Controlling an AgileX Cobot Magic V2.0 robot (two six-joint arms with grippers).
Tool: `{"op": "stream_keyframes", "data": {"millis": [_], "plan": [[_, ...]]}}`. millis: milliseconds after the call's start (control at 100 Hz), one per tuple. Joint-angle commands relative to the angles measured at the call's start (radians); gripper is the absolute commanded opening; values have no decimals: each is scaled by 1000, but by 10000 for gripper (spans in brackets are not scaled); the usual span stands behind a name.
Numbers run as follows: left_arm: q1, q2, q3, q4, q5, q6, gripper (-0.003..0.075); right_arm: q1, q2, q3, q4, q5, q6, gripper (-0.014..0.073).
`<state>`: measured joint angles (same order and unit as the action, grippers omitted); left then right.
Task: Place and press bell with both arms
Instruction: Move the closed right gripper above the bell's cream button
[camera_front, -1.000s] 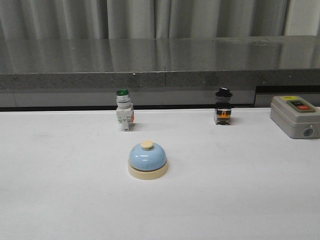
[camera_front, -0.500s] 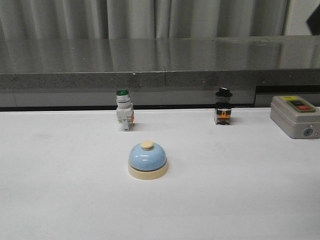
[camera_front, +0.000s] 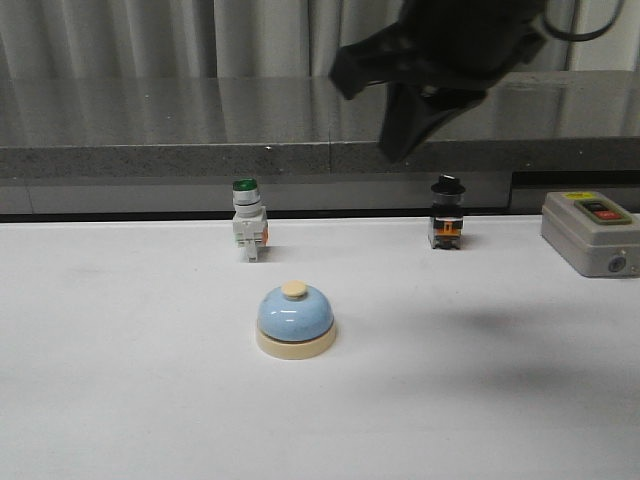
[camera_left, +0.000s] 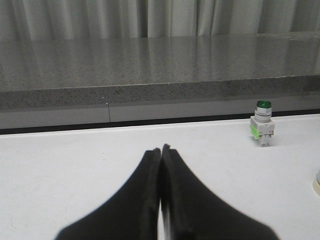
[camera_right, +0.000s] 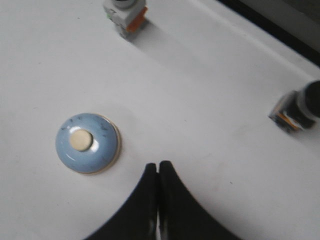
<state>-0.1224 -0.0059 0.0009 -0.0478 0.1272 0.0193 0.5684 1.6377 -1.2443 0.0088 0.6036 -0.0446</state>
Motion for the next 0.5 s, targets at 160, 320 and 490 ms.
{"op": "stream_keyframes", "data": {"millis": [160, 320, 490], "plan": [[3, -34, 18, -8, -80, -6, -19, 79, 178, -255, 4, 126, -11, -68], [3, -34, 18, -8, -80, -6, -19, 108, 273, -350, 23, 222, -11, -68], [3, -34, 18, -8, -80, -6, -19, 112, 333, -376, 38, 267, -11, -68]]}}
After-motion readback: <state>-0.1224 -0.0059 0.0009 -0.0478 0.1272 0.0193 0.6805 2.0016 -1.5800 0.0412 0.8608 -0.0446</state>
